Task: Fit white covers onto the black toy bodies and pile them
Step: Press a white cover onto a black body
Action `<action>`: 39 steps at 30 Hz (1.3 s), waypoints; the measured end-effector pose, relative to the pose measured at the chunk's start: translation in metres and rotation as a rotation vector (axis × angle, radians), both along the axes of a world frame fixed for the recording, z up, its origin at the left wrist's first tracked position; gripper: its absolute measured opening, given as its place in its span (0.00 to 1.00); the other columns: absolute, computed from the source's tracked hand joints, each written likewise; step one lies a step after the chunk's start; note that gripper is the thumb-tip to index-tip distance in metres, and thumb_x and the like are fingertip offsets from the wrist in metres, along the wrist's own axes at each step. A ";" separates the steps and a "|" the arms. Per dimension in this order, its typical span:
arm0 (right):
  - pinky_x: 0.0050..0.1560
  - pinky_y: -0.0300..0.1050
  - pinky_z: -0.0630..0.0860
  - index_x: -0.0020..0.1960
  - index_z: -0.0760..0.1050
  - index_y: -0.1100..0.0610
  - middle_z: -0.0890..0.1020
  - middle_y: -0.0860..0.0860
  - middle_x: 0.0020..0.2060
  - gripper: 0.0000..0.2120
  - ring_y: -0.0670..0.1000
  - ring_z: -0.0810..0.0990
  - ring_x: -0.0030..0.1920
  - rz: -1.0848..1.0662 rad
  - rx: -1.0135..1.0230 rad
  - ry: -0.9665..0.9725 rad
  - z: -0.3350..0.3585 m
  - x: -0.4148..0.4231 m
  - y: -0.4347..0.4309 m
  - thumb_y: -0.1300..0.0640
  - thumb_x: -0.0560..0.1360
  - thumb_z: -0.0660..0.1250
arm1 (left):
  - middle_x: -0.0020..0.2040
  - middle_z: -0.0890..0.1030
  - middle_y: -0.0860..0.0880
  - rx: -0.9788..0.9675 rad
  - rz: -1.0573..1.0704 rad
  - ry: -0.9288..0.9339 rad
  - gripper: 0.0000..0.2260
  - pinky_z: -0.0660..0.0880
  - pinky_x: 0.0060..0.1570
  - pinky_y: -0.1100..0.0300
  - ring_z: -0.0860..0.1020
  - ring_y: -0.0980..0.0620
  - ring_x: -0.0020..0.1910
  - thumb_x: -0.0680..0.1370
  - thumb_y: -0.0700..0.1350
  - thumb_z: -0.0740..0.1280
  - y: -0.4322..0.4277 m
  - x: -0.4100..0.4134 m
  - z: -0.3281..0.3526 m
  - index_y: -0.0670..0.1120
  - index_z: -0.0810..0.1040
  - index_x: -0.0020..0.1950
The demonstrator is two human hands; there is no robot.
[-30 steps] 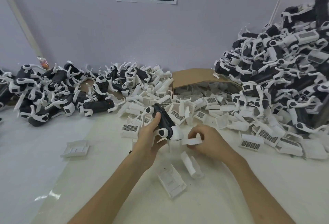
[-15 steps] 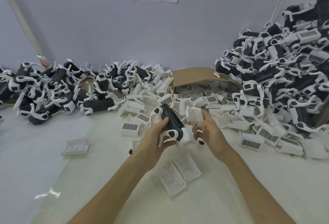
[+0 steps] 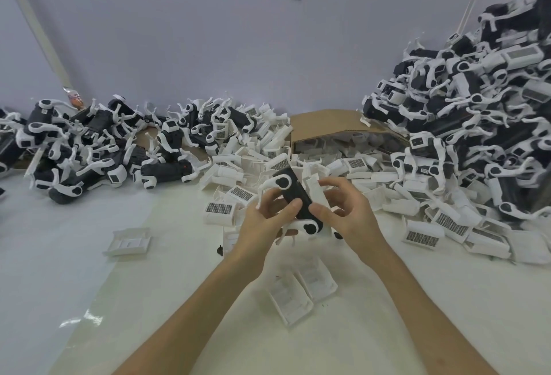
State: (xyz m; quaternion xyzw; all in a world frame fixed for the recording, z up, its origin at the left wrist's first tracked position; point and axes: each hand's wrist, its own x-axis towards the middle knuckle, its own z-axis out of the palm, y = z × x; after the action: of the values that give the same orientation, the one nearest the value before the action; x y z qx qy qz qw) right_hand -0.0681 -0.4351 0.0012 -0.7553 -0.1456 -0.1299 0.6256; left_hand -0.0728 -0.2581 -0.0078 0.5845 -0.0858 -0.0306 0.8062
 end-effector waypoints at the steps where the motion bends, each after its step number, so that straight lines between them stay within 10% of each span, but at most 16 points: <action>1: 0.39 0.44 0.79 0.58 0.77 0.47 0.86 0.51 0.47 0.21 0.51 0.85 0.46 -0.005 -0.012 -0.013 0.000 -0.001 0.001 0.48 0.68 0.78 | 0.53 0.87 0.48 -0.001 0.016 -0.004 0.11 0.79 0.40 0.61 0.85 0.47 0.50 0.76 0.43 0.74 -0.001 0.000 0.000 0.48 0.81 0.59; 6: 0.49 0.65 0.79 0.59 0.79 0.48 0.86 0.51 0.48 0.16 0.56 0.85 0.50 0.013 -0.068 -0.050 -0.003 0.000 0.005 0.51 0.72 0.75 | 0.54 0.86 0.49 0.031 0.082 -0.034 0.14 0.82 0.42 0.58 0.86 0.47 0.49 0.75 0.41 0.75 -0.002 0.001 -0.002 0.45 0.82 0.60; 12: 0.42 0.31 0.75 0.57 0.78 0.40 0.85 0.35 0.47 0.12 0.37 0.81 0.44 0.045 -0.056 -0.039 -0.002 0.001 0.004 0.52 0.76 0.67 | 0.51 0.86 0.54 0.070 0.073 -0.025 0.08 0.78 0.37 0.64 0.84 0.55 0.43 0.77 0.44 0.74 0.001 0.001 0.000 0.55 0.84 0.54; 19: 0.41 0.31 0.74 0.65 0.79 0.51 0.86 0.42 0.52 0.14 0.38 0.82 0.47 0.062 -0.065 -0.006 -0.012 0.008 0.001 0.59 0.81 0.65 | 0.53 0.86 0.51 0.078 0.054 0.011 0.10 0.77 0.38 0.64 0.84 0.55 0.44 0.77 0.46 0.73 0.002 0.000 -0.001 0.56 0.84 0.57; 23: 0.38 0.25 0.72 0.66 0.78 0.60 0.83 0.33 0.38 0.14 0.33 0.80 0.40 0.081 -0.074 0.032 -0.012 0.009 -0.001 0.61 0.83 0.60 | 0.50 0.86 0.48 0.103 0.062 0.012 0.10 0.79 0.38 0.62 0.83 0.54 0.44 0.76 0.46 0.74 0.002 0.001 -0.002 0.56 0.85 0.56; 36: 0.48 0.35 0.77 0.56 0.80 0.53 0.85 0.45 0.47 0.14 0.44 0.83 0.49 0.156 -0.034 0.118 -0.006 0.004 0.005 0.46 0.77 0.63 | 0.35 0.83 0.56 0.048 0.038 -0.033 0.11 0.78 0.42 0.67 0.78 0.61 0.31 0.81 0.42 0.68 0.004 0.002 -0.002 0.44 0.83 0.63; 39: 0.49 0.33 0.76 0.57 0.79 0.50 0.85 0.40 0.48 0.14 0.40 0.83 0.51 0.185 -0.025 0.141 -0.006 0.002 0.008 0.45 0.77 0.63 | 0.49 0.87 0.53 0.085 0.024 -0.049 0.13 0.76 0.55 0.61 0.83 0.57 0.49 0.82 0.44 0.66 0.005 0.000 -0.001 0.47 0.82 0.65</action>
State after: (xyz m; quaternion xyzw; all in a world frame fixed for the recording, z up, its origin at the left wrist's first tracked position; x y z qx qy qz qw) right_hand -0.0663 -0.4267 -0.0049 -0.7538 -0.1720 -0.0164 0.6340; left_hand -0.0726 -0.2531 -0.0089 0.6199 -0.0969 -0.0102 0.7786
